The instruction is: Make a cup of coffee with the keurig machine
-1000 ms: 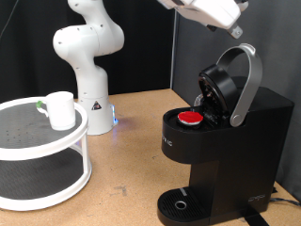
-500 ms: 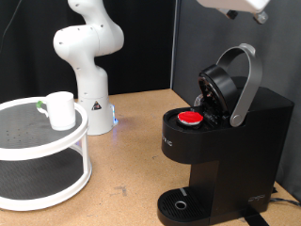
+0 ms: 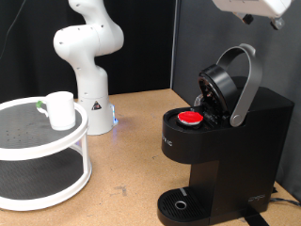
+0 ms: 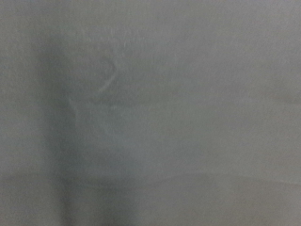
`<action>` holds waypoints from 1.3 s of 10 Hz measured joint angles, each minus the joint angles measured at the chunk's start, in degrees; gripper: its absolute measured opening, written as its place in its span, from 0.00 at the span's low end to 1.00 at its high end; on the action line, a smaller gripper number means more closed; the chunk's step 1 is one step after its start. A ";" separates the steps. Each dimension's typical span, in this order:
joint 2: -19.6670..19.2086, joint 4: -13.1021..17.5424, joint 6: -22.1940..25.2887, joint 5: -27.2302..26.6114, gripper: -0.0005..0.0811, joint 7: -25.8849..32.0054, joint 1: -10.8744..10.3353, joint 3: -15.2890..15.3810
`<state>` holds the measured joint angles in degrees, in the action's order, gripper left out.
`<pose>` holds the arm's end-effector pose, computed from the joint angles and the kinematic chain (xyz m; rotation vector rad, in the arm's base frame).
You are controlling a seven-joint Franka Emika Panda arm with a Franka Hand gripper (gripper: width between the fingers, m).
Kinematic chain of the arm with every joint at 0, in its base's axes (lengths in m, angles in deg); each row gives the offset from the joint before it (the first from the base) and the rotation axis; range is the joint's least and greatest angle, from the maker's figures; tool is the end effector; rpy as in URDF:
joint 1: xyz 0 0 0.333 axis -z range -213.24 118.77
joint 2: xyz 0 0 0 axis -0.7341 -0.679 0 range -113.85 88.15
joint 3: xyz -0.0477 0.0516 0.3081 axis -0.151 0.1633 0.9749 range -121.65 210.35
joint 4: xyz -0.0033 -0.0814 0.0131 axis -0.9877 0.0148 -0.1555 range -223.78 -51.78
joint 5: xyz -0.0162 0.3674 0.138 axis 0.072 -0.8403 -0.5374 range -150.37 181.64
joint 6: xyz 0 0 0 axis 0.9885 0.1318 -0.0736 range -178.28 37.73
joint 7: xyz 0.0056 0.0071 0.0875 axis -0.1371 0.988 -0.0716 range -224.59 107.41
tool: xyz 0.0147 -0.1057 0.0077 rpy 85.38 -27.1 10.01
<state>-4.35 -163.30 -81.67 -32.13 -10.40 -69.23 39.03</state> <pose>0.5057 0.1894 0.5532 -2.2106 -0.9222 -0.4912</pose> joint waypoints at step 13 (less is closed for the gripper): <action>-4.41 -0.55 -1.81 3.72 0.05 -0.17 0.28 2.27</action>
<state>-8.76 -163.85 -83.48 -28.40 -10.57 -68.96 41.30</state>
